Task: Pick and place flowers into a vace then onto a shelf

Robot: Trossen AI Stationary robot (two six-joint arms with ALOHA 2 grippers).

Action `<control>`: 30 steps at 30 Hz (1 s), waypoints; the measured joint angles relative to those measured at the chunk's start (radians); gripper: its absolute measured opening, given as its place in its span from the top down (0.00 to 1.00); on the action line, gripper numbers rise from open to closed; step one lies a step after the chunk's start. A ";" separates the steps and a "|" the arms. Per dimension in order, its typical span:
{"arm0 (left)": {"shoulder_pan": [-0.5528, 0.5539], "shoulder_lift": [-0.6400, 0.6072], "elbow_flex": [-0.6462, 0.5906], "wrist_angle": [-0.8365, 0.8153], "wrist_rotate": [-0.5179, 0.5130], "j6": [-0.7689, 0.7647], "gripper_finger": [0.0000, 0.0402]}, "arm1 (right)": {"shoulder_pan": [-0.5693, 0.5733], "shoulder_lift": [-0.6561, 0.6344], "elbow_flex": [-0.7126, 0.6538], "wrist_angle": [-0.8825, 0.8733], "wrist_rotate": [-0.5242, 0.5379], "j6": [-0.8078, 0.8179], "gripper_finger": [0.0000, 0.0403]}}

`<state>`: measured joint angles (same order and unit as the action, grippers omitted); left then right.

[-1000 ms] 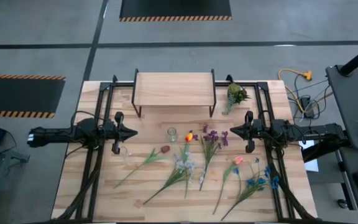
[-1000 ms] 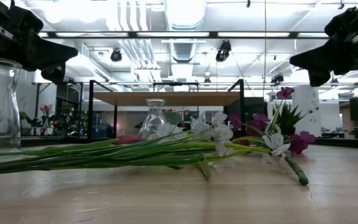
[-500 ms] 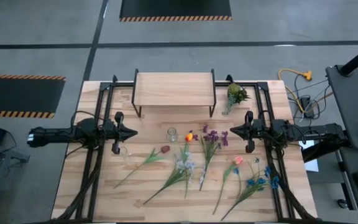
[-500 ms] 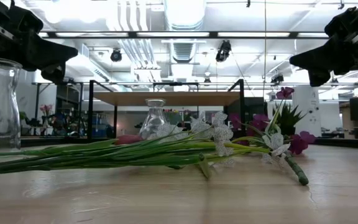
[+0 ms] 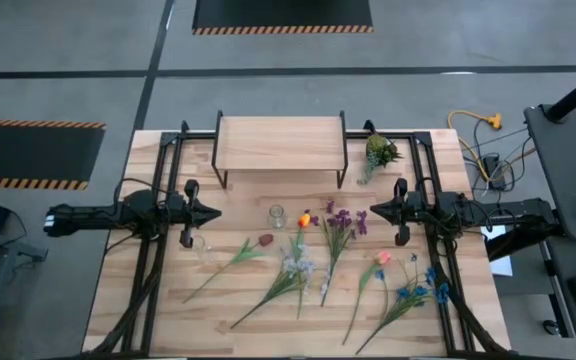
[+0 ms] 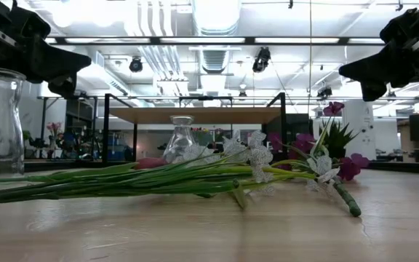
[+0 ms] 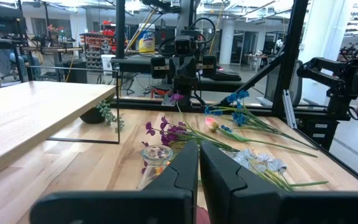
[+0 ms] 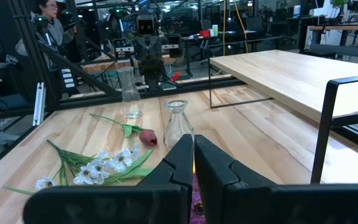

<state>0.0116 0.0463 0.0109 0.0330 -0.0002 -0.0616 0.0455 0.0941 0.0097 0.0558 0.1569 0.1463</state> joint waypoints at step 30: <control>0.000 0.005 0.000 0.008 -0.003 0.025 1.00 | 0.000 0.000 0.001 0.249 -0.158 0.068 0.91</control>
<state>0.0116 0.0509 0.0109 0.0410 -0.0028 -0.0369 0.0456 0.0944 0.0103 0.3052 -0.0008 0.2138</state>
